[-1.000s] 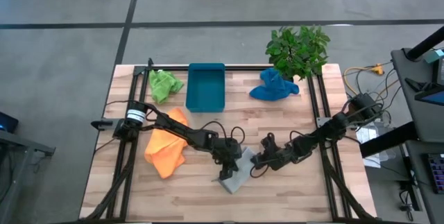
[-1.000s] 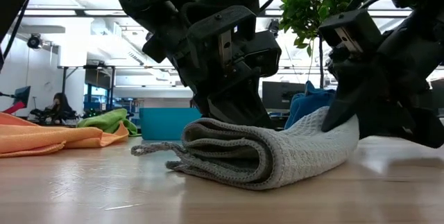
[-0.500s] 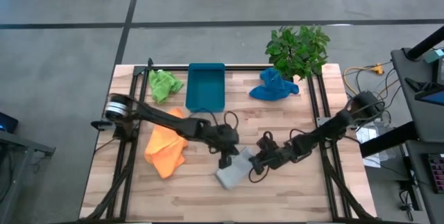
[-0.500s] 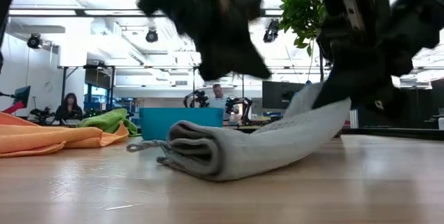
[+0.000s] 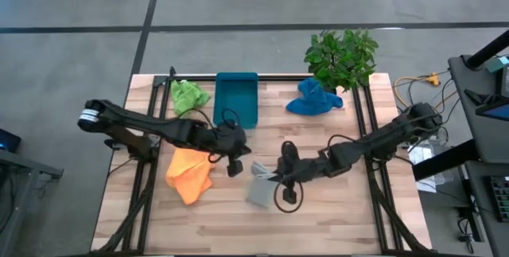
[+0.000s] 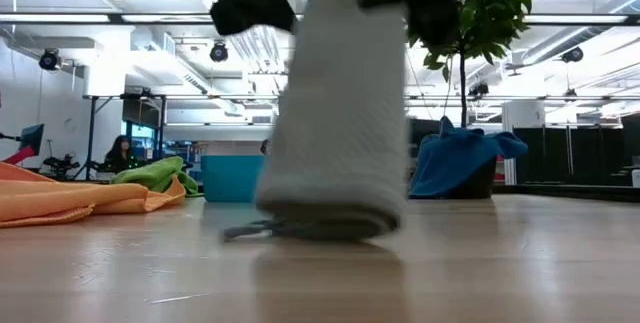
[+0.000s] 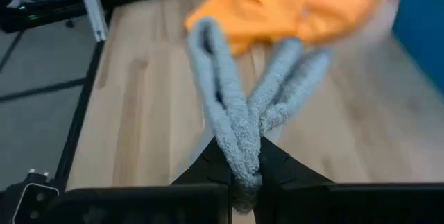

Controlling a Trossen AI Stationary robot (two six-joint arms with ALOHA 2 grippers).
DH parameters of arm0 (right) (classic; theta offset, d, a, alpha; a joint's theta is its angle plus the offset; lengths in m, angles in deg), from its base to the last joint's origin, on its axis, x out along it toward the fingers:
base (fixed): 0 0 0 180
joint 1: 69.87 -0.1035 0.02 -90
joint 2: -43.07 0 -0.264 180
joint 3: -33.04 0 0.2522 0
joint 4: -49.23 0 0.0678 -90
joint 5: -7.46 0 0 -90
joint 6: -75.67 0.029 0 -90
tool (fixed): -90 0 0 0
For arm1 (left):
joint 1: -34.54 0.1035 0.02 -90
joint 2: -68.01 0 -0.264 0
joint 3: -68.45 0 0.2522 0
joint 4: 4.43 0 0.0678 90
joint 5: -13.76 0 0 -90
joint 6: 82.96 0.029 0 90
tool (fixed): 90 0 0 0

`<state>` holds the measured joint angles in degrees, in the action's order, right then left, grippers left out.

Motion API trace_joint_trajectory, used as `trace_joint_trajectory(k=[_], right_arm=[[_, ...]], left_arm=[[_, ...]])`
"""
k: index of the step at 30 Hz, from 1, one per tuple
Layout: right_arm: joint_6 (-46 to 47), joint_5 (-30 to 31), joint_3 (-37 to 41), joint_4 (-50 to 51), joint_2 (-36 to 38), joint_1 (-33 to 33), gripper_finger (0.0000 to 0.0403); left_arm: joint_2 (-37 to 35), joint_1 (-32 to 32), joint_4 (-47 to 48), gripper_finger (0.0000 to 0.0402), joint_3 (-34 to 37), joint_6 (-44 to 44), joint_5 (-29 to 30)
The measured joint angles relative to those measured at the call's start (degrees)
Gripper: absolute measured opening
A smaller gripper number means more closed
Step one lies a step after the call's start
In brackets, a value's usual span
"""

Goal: Fold microfiber towels
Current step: Put the grey microfiber cloth into the blue bin

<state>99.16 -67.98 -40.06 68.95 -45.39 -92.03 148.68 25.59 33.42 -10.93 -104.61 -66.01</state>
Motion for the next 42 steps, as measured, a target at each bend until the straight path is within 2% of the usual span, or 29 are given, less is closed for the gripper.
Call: trace_joint_trajectory(k=[5, 10, 12, 14, 19, 22, 27, 30, 37, 42], right_arm=[[-11.4, -2.1, -9.1, 6.5, -0.5, 0.2, 0.0014], [-14.7, -6.4, -15.1, 12.4, -1.7, -0.1, 0.0013], [-14.8, -7.0, -16.3, 14.7, -1.8, -0.5, 0.0013], [-14.8, -7.1, -17.0, 14.8, -1.8, -0.9, 0.0013], [-17.1, -7.1, -18.5, 15.1, -1.7, -2.2, 0.0013], [-17.6, -7.1, -18.8, 15.2, -1.7, -2.5, 0.0013], [-18.2, -7.4, -19.2, 14.9, -1.7, -3.0, 0.0013], [-18.2, -7.8, -19.2, 15.1, -1.7, -3.4, 0.0013], [-17.3, -4.9, -19.2, 19.2, -1.7, -3.3, 0.0013], [-15.8, -1.4, -19.2, 19.3, -1.7, -2.7, 0.0013]], left_arm=[[-3.4, 0.0, 0.9, 0.0000, 2.2, -0.4, 0.3], [-4.7, 0.1, 0.7, 0.0000, 4.1, 1.5, -0.1], [-4.7, 0.1, 0.5, 0.0000, 4.3, 5.6, -3.1], [-4.6, 0.4, -0.4, 0.0006, 4.3, 8.5, -8.5], [-2.4, 0.5, -6.9, 0.0057, 4.3, 10.3, -20.2], [-0.3, 0.5, -10.1, 0.0098, 4.3, 10.3, -23.7], [3.2, 0.5, -14.8, 0.0157, 4.3, 10.3, -25.3], [4.6, 0.5, -18.2, 0.0181, 4.3, 10.4, -30.5], [4.7, 0.2, -20.0, 0.0189, 4.3, 10.0, -41.7], [4.7, -1.0, -23.2, 0.0189, 4.1, 9.9, -42.9]])
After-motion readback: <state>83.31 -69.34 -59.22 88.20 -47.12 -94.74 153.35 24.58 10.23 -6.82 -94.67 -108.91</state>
